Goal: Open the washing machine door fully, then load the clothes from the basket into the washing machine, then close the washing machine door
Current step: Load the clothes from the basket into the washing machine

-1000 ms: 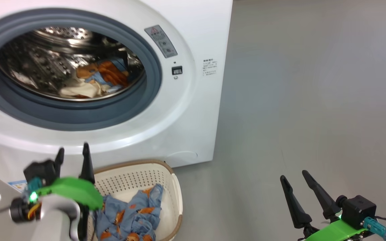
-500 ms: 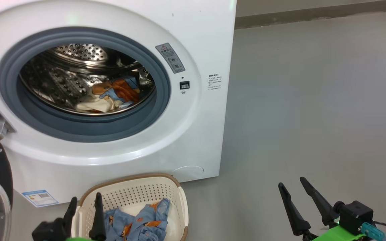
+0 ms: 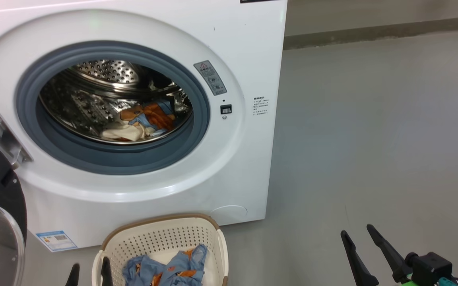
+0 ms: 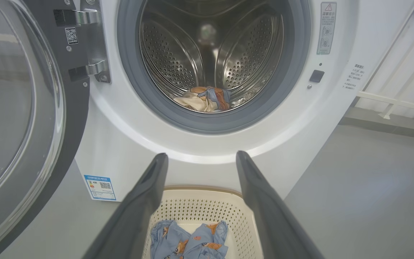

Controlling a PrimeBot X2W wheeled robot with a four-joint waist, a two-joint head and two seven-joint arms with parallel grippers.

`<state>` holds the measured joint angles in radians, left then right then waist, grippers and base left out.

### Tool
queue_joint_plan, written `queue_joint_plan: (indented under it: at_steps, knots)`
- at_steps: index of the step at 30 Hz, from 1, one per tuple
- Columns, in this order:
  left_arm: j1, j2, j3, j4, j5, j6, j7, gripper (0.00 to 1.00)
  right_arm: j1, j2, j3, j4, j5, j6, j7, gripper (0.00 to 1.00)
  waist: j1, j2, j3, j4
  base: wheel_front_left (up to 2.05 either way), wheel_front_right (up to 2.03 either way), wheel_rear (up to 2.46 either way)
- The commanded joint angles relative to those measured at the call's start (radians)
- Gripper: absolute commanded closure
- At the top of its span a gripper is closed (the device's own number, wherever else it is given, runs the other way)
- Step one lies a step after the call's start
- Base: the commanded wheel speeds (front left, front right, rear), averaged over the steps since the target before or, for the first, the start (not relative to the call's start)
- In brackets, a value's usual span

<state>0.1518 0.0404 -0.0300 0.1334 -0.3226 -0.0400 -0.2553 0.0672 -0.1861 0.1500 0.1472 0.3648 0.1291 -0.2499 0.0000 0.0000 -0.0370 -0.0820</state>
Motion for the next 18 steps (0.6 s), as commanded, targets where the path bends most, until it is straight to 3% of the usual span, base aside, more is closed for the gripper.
queue_joint_plan:
  at_steps: [1, 18]
  knots:
    - [-0.006, 0.01, 0.038, -0.034, -0.004, 0.005, -0.006, 0.0, -0.004, -0.012, 0.019, -0.027, -0.005, 0.002, -0.012, 0.0, 0.0, 0.0, -0.009, 0.001, 0.0, 0.0, 0.0]
    - [0.048, 0.01, 0.067, -0.089, -0.017, 0.0, -0.006, 0.0, 0.019, -0.012, 0.004, -0.037, -0.013, 0.002, -0.012, 0.0, 0.0, 0.0, -0.035, 0.009, 0.0, 0.0, 0.0]
